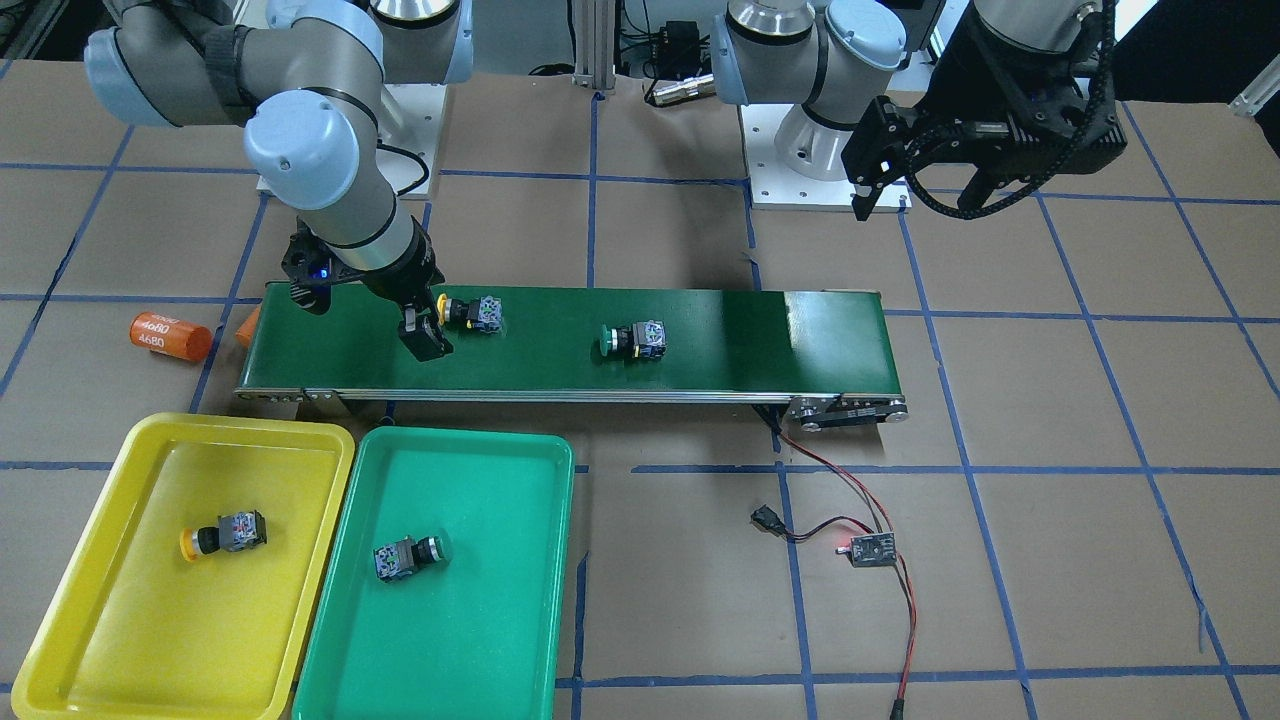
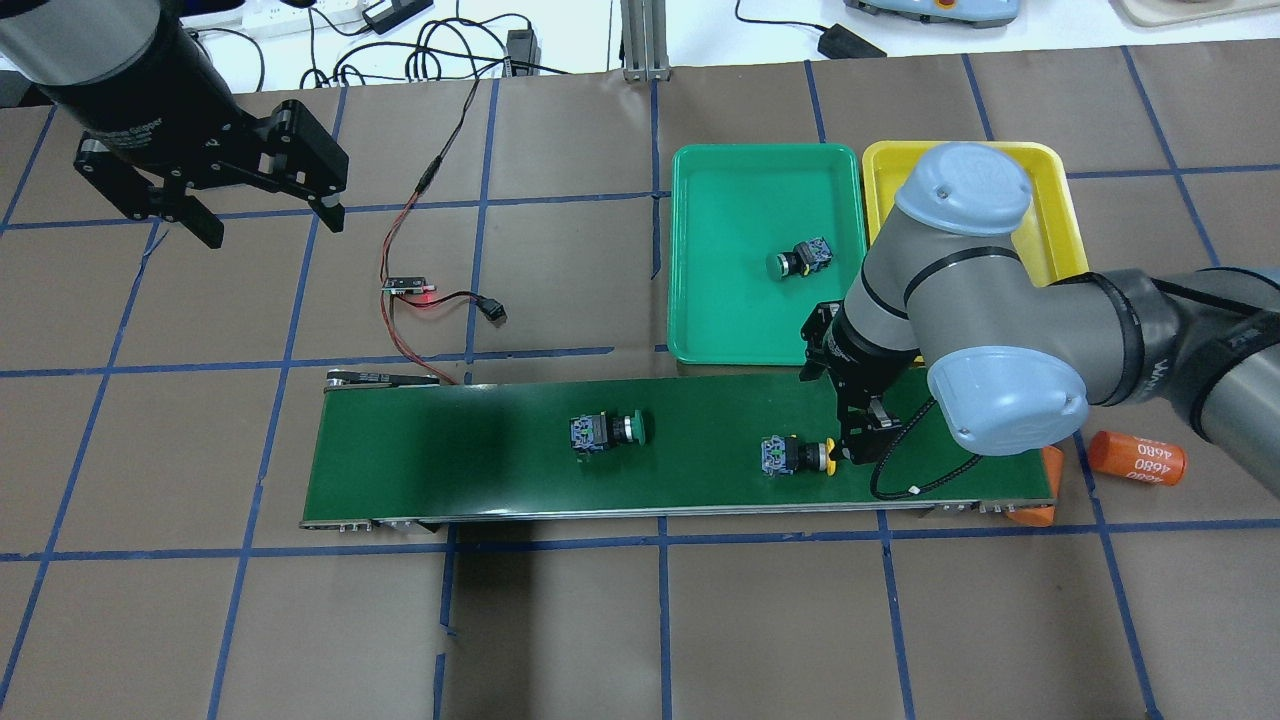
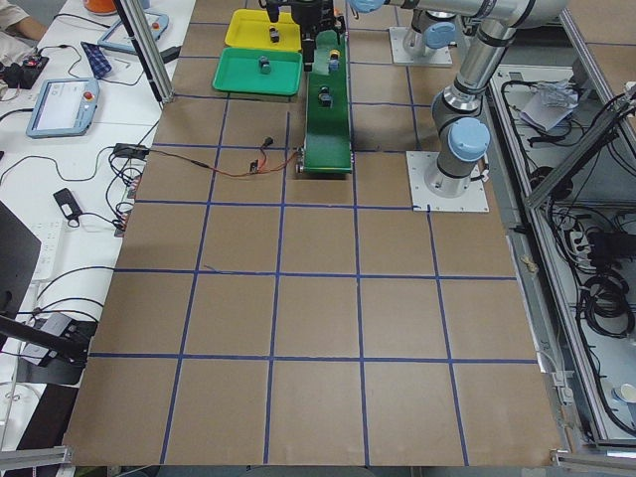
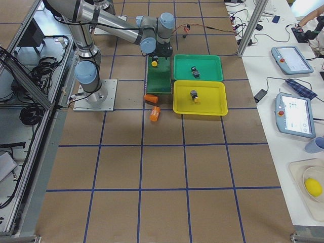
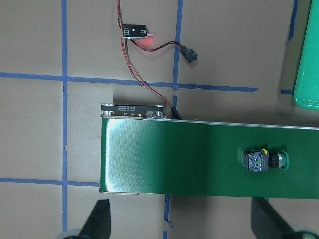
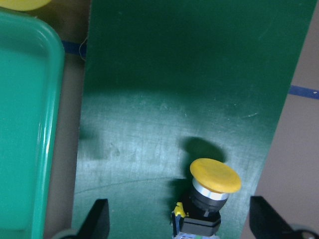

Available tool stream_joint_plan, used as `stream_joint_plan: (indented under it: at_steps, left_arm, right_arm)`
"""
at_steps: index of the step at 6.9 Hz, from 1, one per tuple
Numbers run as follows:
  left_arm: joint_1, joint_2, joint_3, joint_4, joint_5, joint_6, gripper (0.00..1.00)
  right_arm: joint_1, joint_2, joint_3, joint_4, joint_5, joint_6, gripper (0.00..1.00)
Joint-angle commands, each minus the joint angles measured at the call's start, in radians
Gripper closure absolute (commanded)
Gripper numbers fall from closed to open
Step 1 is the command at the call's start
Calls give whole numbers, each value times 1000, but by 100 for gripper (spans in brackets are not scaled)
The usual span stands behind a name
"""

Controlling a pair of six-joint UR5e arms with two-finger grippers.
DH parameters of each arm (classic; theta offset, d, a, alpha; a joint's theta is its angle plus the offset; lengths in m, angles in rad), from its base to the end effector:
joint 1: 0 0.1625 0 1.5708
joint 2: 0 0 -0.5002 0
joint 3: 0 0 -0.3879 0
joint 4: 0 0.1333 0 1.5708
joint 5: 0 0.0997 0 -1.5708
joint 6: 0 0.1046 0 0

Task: Sort buttons by color to trays
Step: 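Lower the right gripper onto the yellow button on the belt and grasp it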

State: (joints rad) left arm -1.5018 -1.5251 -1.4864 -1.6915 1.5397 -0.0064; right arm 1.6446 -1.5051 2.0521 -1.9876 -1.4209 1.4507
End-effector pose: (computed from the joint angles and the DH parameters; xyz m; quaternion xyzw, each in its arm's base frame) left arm -0.1043 -0.4708 0.6089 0.0376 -0.9992 0.0052 0.0154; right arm 0.1817 -0.4374 0.3444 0.6360 0.7653 0.0985 0.0092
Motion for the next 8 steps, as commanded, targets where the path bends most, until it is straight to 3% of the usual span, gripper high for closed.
stream_joint_plan:
  at_steps: [1,4,6,8]
  left_arm:
    - [0,-1,0,4,-1,0,0]
    - [26,-1,0,3,-4,5,0]
    - [26,-3,0,4,-7,5,0]
    - [26,-3,0,3,-7,5,0]
  right_arm:
    - [7,16,16,-11,-4,0,0]
    - [6,22,60,-8,-16,-7,0]
    - [6,20,66,-13,-16,-21,100]
    - [0,16,43,-17,-26,-45,100]
